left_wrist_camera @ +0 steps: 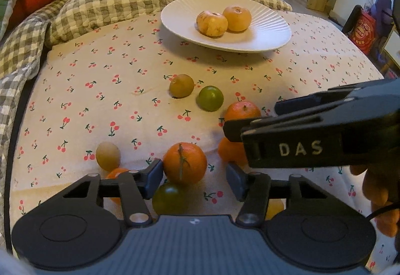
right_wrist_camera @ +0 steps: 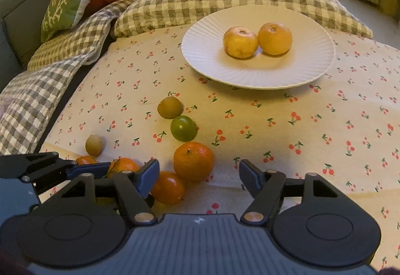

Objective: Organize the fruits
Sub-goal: 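Grasp a large orange with the left tool while the right tool grasps another orange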

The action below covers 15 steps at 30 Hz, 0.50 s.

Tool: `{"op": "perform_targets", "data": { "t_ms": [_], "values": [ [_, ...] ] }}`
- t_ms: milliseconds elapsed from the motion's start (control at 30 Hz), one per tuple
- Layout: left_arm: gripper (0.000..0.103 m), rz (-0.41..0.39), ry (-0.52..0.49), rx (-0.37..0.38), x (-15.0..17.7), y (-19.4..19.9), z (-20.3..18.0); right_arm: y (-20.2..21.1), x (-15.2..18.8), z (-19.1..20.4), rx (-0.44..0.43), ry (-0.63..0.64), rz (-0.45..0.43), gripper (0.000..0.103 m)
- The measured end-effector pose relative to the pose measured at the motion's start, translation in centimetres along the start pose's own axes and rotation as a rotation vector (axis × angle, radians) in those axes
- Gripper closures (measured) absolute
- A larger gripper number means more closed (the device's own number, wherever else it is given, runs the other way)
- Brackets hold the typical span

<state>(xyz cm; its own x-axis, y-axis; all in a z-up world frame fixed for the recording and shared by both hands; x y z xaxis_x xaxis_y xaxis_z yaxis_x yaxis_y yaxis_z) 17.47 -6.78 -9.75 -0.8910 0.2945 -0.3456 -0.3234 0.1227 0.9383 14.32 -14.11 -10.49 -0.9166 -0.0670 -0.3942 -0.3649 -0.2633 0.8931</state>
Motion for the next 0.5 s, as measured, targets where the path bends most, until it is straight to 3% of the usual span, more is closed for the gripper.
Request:
{"op": "perform_targets", "data": {
  "t_ms": [67,133,200,500],
  "values": [
    [0.064,-0.005,0.004,0.0,-0.03,0.01,0.09,-0.11,-0.17,0.29,-0.006,0.015,-0.01,0.047],
    [0.068,-0.004,0.004,-0.003,0.0,-0.08,0.15,-0.2,-0.29,0.64,-0.007,0.032,-0.01,0.063],
    [0.075,-0.001,0.005,-0.01,0.02,-0.18,0.21,-0.28,-0.22,0.89,0.013,0.047,-0.002,0.07],
    [0.077,-0.008,0.018,0.0,-0.2,-0.21,0.34,0.27,-0.16,1.06,0.006,0.039,-0.005,0.071]
  ]
}}
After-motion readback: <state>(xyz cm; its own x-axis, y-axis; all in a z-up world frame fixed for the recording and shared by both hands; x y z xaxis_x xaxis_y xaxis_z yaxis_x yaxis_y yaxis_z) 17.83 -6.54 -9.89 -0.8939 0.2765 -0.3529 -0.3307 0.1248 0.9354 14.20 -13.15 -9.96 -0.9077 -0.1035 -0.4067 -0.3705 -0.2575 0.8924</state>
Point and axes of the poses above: each gripper's, at about its wrist camera, not at the fingertips, and y roughly against the way its jaws point, z to its left, x to its underside, the point moved 7 cm from there along -y, roughly the way its jaws point, and after that the axes turned 13 degrees about z, right-handed, at the moved point
